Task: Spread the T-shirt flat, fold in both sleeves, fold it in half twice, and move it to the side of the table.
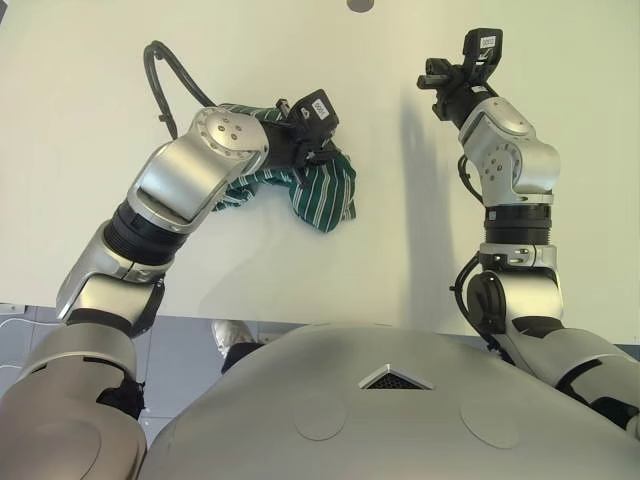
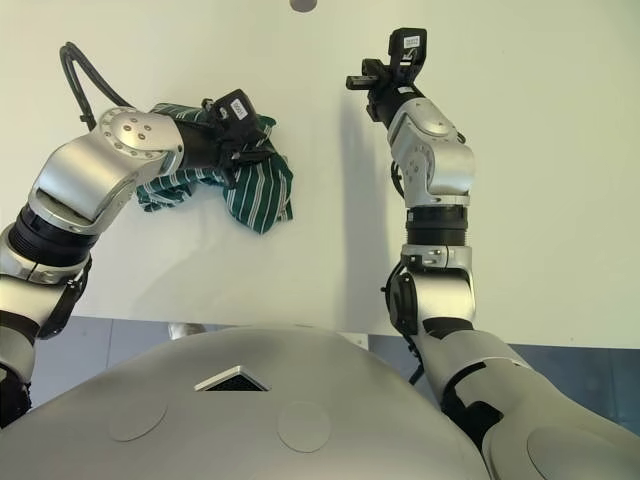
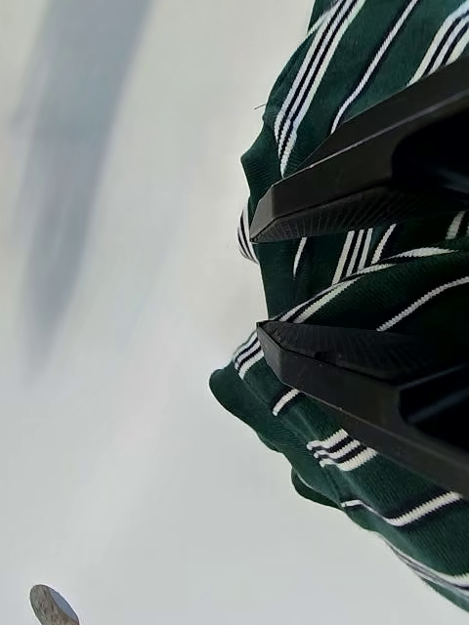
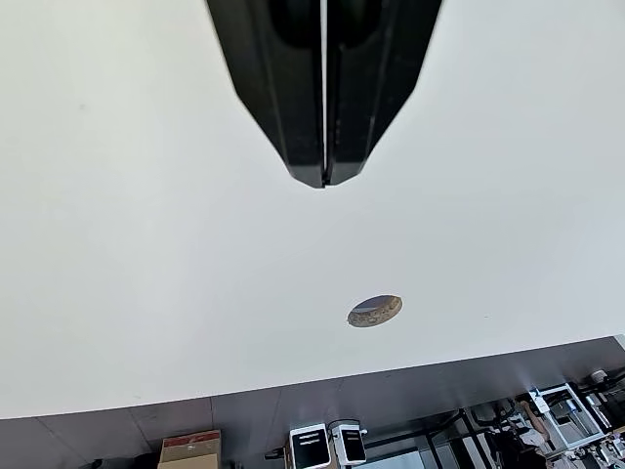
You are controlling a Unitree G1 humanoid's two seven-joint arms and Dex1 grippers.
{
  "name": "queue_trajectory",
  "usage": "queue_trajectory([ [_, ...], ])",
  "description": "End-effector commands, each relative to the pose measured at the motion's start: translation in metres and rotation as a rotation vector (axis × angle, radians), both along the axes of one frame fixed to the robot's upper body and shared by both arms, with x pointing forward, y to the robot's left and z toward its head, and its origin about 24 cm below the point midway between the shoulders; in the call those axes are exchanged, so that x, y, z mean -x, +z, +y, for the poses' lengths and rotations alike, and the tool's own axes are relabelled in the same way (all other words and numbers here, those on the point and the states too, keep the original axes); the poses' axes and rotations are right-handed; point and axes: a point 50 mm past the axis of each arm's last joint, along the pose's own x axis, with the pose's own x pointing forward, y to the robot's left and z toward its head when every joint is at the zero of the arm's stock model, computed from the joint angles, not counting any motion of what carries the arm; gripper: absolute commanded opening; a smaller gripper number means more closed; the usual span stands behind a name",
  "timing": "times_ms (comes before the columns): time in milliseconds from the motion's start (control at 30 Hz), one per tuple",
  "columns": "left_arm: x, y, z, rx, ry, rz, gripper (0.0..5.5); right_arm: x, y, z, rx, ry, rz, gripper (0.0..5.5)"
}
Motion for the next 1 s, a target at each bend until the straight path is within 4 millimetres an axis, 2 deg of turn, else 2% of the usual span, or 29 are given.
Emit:
queue_trajectory([
  [33,-0.005,-0.004,0.005,-0.138,0.008,-0.073,1.46,-0.004,0.004,0.000,0.013,-0.014,-0.012,0.20],
  [267,-0.010,-0.001,0.021,-0.212,0.045,-0.138,1.46,-0.003,0.001,0.001,0.016,-0.026,-0.009,0.20],
  [533,-0.019,0.004,0.042,-0.157,0.173,-0.144,0.25,-0.002,0.002,0.002,0.021,-0.030,-0.013,0.20],
  [633,-0.023,0.012,0.050,-0.079,0.225,-0.140,0.04,-0.002,0.002,0.002,0.023,-0.030,-0.015,0.20],
  [767,-0.032,0.047,0.061,0.285,0.361,-0.063,0.04,-0.002,0.003,0.001,0.022,-0.030,-0.018,0.20],
  [800,-0.036,0.062,0.068,0.388,0.394,-0.053,0.04,-0.001,0.004,0.005,-0.009,0.002,-0.020,0.20],
  [900,-0.046,0.103,0.088,0.617,0.441,-0.040,0.04,0.010,0.018,0.025,-0.199,0.197,-0.023,0.20],
  [1000,-0.054,0.132,0.100,0.756,0.453,-0.044,0.04,0.028,0.034,0.037,-0.350,0.403,-0.027,0.20],
])
